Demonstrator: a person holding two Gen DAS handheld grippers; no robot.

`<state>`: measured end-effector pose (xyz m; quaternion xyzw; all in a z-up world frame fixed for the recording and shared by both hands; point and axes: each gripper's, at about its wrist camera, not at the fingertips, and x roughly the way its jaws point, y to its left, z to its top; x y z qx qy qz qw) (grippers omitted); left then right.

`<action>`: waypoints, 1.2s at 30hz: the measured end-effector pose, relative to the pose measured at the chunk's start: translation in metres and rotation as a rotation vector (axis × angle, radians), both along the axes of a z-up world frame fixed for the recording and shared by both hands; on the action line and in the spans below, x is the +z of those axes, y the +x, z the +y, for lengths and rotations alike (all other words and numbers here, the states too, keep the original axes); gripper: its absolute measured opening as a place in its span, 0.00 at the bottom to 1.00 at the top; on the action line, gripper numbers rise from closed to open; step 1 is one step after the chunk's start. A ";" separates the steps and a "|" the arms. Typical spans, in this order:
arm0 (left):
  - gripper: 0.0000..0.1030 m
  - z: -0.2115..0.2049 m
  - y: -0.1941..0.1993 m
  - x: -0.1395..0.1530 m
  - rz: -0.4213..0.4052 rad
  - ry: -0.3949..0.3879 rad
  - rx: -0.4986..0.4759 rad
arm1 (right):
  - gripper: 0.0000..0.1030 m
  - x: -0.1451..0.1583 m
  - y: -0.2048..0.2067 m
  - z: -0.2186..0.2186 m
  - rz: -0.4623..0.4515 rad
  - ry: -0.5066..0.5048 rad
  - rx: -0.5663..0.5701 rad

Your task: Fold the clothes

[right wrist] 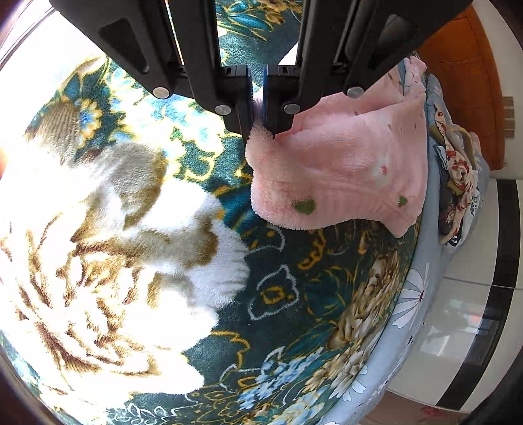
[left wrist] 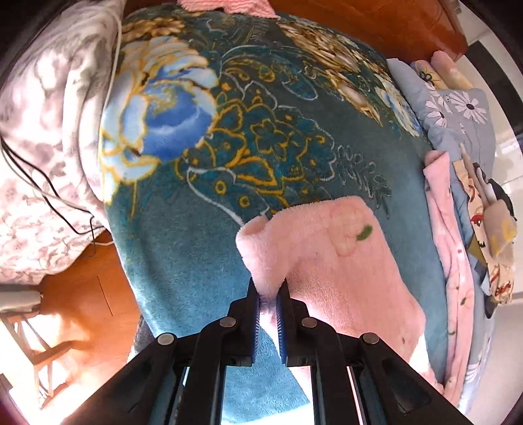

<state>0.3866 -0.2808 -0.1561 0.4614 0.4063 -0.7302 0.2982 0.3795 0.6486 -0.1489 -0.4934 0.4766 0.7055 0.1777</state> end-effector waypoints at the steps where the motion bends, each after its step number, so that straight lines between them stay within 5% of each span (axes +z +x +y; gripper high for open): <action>1: 0.09 0.000 -0.003 0.007 0.000 -0.024 -0.017 | 0.04 0.003 -0.003 0.001 0.000 0.016 0.015; 5: 0.09 0.005 -0.014 0.018 -0.034 -0.070 -0.058 | 0.04 0.007 -0.008 0.004 0.003 0.032 0.023; 11: 0.13 -0.004 -0.004 0.007 -0.060 -0.009 -0.050 | 0.05 -0.003 0.000 0.002 -0.007 0.009 0.012; 14: 0.17 -0.008 0.005 0.014 -0.080 -0.015 -0.023 | 0.19 0.005 0.003 0.009 0.009 0.015 0.016; 17: 0.28 -0.012 0.014 0.029 -0.101 -0.064 0.015 | 0.24 0.025 0.005 0.016 0.022 0.081 0.048; 22: 0.35 0.004 -0.001 0.056 -0.023 -0.075 -0.020 | 0.25 0.063 -0.002 0.030 0.051 0.242 0.084; 25: 0.38 0.040 -0.027 0.068 0.051 -0.047 -0.096 | 0.26 0.063 -0.036 0.022 0.092 0.228 0.132; 29: 0.42 0.100 -0.057 0.083 0.119 -0.032 -0.212 | 0.52 0.050 -0.106 -0.009 0.185 0.111 0.196; 36: 0.55 0.189 -0.077 0.102 0.206 -0.045 -0.346 | 0.55 0.023 -0.213 -0.034 0.194 0.017 0.266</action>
